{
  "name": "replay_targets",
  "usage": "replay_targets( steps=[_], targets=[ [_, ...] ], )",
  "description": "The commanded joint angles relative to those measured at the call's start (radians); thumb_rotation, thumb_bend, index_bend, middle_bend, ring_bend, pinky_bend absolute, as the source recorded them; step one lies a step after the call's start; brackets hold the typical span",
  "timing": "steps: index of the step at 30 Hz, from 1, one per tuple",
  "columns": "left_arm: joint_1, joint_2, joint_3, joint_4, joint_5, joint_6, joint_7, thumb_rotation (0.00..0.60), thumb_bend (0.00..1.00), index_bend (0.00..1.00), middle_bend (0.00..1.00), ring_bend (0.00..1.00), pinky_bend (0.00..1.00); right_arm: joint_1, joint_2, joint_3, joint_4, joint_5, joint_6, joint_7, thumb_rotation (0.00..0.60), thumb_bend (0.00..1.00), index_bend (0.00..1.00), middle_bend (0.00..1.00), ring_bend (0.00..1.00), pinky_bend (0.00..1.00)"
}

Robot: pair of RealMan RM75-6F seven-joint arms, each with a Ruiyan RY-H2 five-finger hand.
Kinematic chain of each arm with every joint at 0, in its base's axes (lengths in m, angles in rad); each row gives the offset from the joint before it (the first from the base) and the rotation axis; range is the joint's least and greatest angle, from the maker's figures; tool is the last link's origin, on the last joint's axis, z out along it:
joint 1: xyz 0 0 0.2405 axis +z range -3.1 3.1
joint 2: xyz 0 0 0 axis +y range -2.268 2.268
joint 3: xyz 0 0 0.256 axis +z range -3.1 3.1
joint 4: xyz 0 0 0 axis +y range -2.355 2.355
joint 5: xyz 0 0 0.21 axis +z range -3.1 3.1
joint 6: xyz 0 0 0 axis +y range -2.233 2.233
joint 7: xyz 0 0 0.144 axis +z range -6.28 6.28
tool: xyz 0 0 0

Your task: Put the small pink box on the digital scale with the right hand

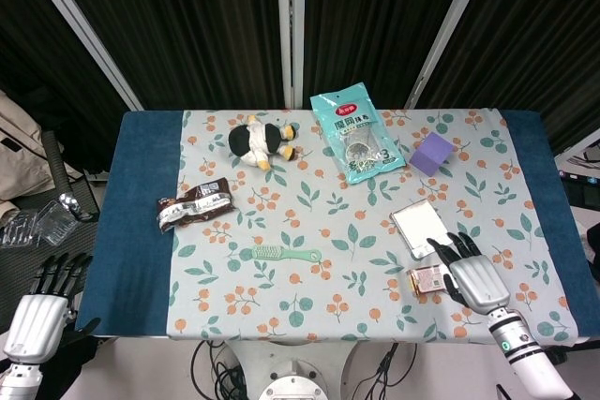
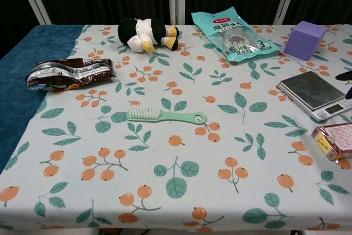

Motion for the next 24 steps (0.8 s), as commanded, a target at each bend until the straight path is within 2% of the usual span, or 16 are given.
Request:
replay_targets(
  steps=[1, 24],
  targets=[
    [-0.001, -0.001, -0.001, 0.002, -0.001, -0.001, -0.002, 0.600, 0.11, 0.07, 0.06, 0.00, 0.04, 0.007, -0.010, 0.001, 0.007, 0.014, -0.012, -0.011, 0.600, 0.61, 0.00, 0.25, 0.00, 0.00],
    [0.005, -0.007, 0.003, 0.024, -0.007, 0.005, -0.024, 0.600, 0.11, 0.07, 0.06, 0.00, 0.04, 0.065, -0.073, -0.006, 0.055, 0.046, -0.085, 0.040, 0.600, 0.72, 0.00, 0.24, 0.00, 0.00]
  ],
)
